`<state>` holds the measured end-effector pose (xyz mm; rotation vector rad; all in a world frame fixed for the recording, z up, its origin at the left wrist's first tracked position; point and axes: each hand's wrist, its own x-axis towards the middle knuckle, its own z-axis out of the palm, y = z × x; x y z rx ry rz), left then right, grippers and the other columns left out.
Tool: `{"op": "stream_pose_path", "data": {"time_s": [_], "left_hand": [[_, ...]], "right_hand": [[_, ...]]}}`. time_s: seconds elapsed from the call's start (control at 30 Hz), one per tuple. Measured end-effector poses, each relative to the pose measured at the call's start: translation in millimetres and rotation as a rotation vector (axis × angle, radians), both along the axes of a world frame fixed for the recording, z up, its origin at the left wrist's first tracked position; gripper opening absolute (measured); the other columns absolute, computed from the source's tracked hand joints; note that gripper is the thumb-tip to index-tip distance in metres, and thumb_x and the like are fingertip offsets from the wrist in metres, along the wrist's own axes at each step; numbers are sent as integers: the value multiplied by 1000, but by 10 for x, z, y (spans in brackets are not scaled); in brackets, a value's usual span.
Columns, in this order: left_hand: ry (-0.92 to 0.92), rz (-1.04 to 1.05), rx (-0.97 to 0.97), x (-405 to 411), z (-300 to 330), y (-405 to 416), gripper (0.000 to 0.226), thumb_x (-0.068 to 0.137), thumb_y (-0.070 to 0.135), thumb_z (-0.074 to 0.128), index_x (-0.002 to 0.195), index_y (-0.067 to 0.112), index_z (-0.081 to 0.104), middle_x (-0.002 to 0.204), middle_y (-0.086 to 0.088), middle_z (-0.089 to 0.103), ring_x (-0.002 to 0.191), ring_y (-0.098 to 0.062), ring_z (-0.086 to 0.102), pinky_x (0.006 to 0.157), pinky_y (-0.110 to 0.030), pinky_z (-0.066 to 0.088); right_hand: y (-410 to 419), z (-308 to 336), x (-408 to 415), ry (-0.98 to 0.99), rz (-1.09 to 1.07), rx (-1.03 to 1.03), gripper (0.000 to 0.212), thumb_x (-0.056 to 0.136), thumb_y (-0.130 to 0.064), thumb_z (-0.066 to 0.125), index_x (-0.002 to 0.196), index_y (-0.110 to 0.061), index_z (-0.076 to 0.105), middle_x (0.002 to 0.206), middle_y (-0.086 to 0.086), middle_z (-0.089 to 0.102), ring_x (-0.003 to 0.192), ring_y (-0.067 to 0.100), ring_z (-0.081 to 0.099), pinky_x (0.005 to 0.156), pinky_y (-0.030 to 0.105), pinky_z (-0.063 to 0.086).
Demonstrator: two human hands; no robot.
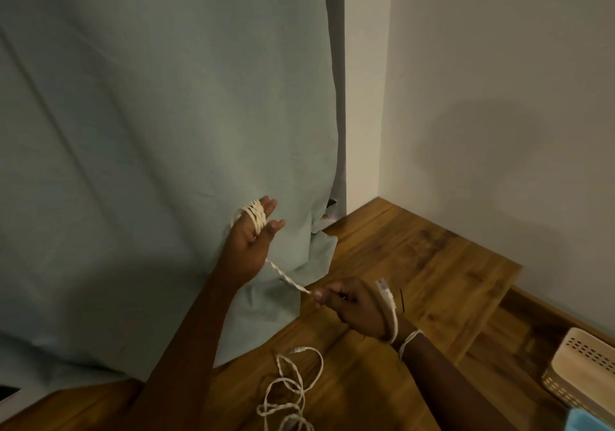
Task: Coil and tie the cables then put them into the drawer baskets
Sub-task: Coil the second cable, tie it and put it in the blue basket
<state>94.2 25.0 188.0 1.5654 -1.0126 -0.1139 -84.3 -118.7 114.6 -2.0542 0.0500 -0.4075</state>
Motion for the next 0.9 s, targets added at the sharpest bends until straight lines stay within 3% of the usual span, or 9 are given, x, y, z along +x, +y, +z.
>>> {"op": "stream_pose_path", "data": {"time_s": [0.1,0.2,0.3,0.37,0.43,0.53,0.7,0.8,0.9], "left_hand": [[-253,12,343,48,-226,-7,31,98,26,52,128,20,58,138,-6,57,124,-23,56,103,-47,47],[-108,-106,437,-219,-292,-17,27,100,24,51,123,10,56,100,-8,73,88,-24,72,79,-31,59],[338,-398,483,-426,-282,-31,51,98,43,38,128,6,55,69,-8,73,56,-22,68,59,-27,58],[740,-612,280,-481,-265,30,65,92,56,43,121,2,64,63,-11,70,63,-25,68,90,-35,55],[970,-866,47,-509,-208,92,62,94,50,49,123,-4,61,72,-10,71,79,-26,70,116,-56,22],[1071,-1181,-289,-658,-57,104,49,105,20,34,138,-16,30,74,-13,69,82,-27,70,112,-61,-16],[1065,-990,-636,-765,165,50,53,104,23,25,139,-15,36,109,-24,68,97,-28,68,117,-51,-12],[1093,-537,-656,-729,272,6,44,93,23,41,120,-5,64,107,-15,73,67,-14,66,98,-62,42],[800,-334,-505,-726,234,-19,38,96,17,39,126,0,55,131,-18,61,90,-22,71,97,-53,49]], "right_hand": [[-109,340,-49,-104,26,-128,20,98,-15,60,99,0,74,69,-28,63,60,-6,60,60,5,43],[-263,714,-51,-231,25,-362,32,92,-32,60,104,-6,75,90,-12,71,72,-8,66,68,7,51],[-453,1045,-57,-272,-11,-534,26,89,-36,72,104,-16,77,98,-5,76,77,1,69,70,13,55],[-494,1095,-6,-309,-67,-578,27,85,-37,77,100,-15,78,92,-6,75,71,-3,64,66,8,50],[-474,995,81,-368,-84,-531,28,85,-37,76,96,-11,77,85,-4,74,66,-4,62,62,8,48],[-367,785,168,-415,-45,-314,30,93,-34,66,96,-5,75,81,2,73,65,8,67,59,21,56],[-130,602,277,-454,23,-225,32,97,-24,61,117,1,66,84,13,74,64,23,69,57,41,58],[-117,468,262,-116,218,-80,28,95,-21,63,114,-1,65,71,6,71,57,14,65,56,28,57],[-119,436,89,298,444,264,13,101,-11,55,102,-11,68,74,-2,71,61,9,68,60,20,57]]}}
